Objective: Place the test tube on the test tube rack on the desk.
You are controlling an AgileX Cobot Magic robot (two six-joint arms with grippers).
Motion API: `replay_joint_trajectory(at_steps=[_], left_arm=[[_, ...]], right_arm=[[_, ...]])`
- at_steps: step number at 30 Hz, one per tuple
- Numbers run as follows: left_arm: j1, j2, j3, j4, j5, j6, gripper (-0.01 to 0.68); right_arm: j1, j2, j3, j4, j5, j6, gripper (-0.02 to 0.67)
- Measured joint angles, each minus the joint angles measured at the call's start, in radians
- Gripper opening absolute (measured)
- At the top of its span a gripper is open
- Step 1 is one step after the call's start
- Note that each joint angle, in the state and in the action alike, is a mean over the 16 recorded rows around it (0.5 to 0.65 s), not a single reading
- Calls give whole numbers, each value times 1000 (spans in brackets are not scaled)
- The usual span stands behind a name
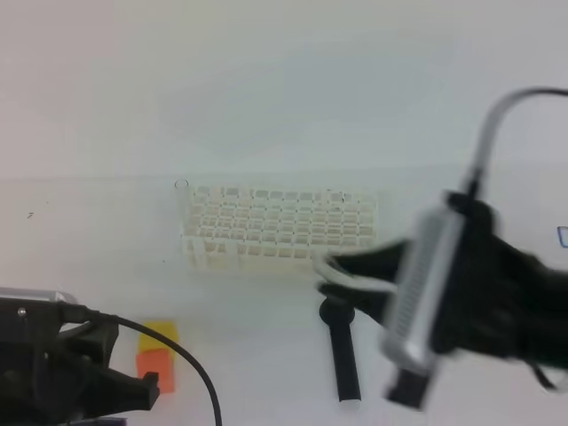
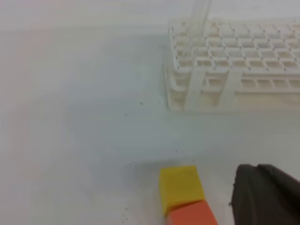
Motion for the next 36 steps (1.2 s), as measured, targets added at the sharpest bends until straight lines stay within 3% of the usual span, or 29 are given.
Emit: replay_joint_trajectory(at_steps=[12,30,36], left_arm=[[0,4,1,-19,16,11,-1],[0,4,1,-222,49,-4,-1],[0,4,1,-297,49,-10,-1]], right_arm=[[-111,305,-313,-2,35,28,125],[-160,319,-344,-7,116,32,125],[-160,323,-344,-54,105,117,125]])
